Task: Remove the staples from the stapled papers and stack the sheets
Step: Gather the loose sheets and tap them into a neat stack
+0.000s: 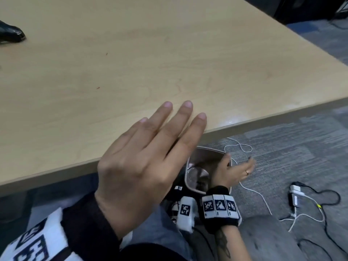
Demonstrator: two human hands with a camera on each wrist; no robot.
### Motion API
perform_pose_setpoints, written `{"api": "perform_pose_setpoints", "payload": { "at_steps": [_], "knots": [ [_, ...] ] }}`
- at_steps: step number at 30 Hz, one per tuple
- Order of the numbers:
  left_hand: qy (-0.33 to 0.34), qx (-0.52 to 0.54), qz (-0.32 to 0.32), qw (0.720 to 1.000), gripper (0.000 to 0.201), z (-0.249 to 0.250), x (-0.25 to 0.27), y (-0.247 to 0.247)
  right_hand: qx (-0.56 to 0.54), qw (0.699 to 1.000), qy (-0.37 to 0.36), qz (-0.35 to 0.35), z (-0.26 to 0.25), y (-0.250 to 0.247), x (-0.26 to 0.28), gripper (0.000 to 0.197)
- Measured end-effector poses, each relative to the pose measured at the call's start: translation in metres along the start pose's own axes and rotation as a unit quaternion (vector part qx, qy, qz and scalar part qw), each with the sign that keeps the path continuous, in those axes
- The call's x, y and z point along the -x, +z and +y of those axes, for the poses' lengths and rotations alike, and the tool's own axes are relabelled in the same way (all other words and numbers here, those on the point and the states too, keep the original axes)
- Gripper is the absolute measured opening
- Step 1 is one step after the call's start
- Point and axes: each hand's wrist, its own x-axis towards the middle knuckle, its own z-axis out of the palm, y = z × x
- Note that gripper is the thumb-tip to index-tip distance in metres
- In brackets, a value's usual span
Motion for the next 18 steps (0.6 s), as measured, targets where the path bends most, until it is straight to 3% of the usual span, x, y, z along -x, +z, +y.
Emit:
{"api": "perform_pose_setpoints", "payload": {
  "at_steps": [1,3,7,9,11,12,13,16,18],
  "knots": [
    [-0.003,0.009,-0.012,1.0,0.037,-0.001,0.0,0.0,-0.032,0.995,-0.09,0.012,-0.022,-0.009,0.006,0.072],
    [-0.013,0.041,-0.038,0.998,0.036,-0.002,-0.002,-0.004,-0.091,0.956,-0.277,0.034,-0.072,-0.039,0.025,0.067],
    [-0.117,0.235,-0.124,0.957,0.033,-0.015,-0.008,-0.031,-0.141,0.852,-0.505,-0.007,-0.144,-0.066,0.062,0.047],
    [-0.181,0.289,-0.131,0.931,0.035,-0.033,0.0,-0.042,-0.135,0.809,-0.566,-0.09,-0.175,-0.064,0.08,0.038],
    [-0.232,0.275,-0.138,0.923,0.043,-0.058,0.01,-0.054,-0.044,0.763,-0.611,-0.204,-0.201,-0.056,0.096,0.037],
    [-0.249,0.258,-0.149,0.921,0.047,-0.069,0.015,-0.06,0.059,0.727,-0.632,-0.263,-0.213,-0.051,0.104,0.041],
    [-0.263,0.231,-0.16,0.923,0.052,-0.08,0.019,-0.067,0.185,0.669,-0.641,-0.326,-0.223,-0.046,0.111,0.045],
    [-0.293,0.151,-0.197,0.923,0.07,-0.104,0.032,-0.085,0.421,0.475,-0.603,-0.483,-0.255,-0.034,0.12,0.046],
    [-0.313,0.123,-0.228,0.914,0.075,-0.116,0.038,-0.098,0.462,0.419,-0.58,-0.524,-0.281,-0.03,0.129,0.043]
  ]
}}
